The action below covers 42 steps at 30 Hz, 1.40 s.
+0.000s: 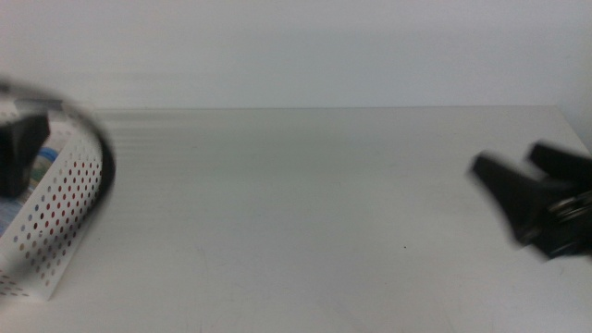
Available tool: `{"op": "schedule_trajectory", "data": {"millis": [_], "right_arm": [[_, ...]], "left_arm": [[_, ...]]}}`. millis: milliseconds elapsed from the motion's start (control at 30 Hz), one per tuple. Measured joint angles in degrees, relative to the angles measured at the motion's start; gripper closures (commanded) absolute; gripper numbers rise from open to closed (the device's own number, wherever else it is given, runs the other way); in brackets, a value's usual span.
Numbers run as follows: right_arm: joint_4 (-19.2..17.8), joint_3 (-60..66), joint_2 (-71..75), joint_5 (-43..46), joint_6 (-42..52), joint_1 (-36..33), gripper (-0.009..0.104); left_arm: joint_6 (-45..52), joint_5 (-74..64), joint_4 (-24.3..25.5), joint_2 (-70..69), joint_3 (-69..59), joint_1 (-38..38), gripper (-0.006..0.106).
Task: Use arms to grab the bottles and put them into the dustbin to the left of the table.
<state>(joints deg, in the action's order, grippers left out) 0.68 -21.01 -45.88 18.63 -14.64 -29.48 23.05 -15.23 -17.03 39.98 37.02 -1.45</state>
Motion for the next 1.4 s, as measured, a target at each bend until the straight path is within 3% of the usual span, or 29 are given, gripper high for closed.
{"op": "schedule_trajectory", "data": {"millis": [467,633,900,1400], "right_arm": [[-0.7,0.0,22.9,-16.1,0.0,21.4,0.019],[-3.8,0.0,28.6,-22.4,0.0,25.3,0.019],[-4.7,2.0,35.6,-27.8,0.0,27.2,0.019],[-3.9,19.1,46.5,-30.8,0.0,27.8,0.019]], "left_arm": [[0.0,0.7,0.2,-26.3,-27.3,0.0,0.010],[0.0,0.7,0.2,-32.3,-33.7,0.0,0.010],[0.0,0.6,0.2,-40.3,-38.5,0.0,0.010],[0.0,3.1,0.0,-40.7,-38.8,1.3,0.010]]}}
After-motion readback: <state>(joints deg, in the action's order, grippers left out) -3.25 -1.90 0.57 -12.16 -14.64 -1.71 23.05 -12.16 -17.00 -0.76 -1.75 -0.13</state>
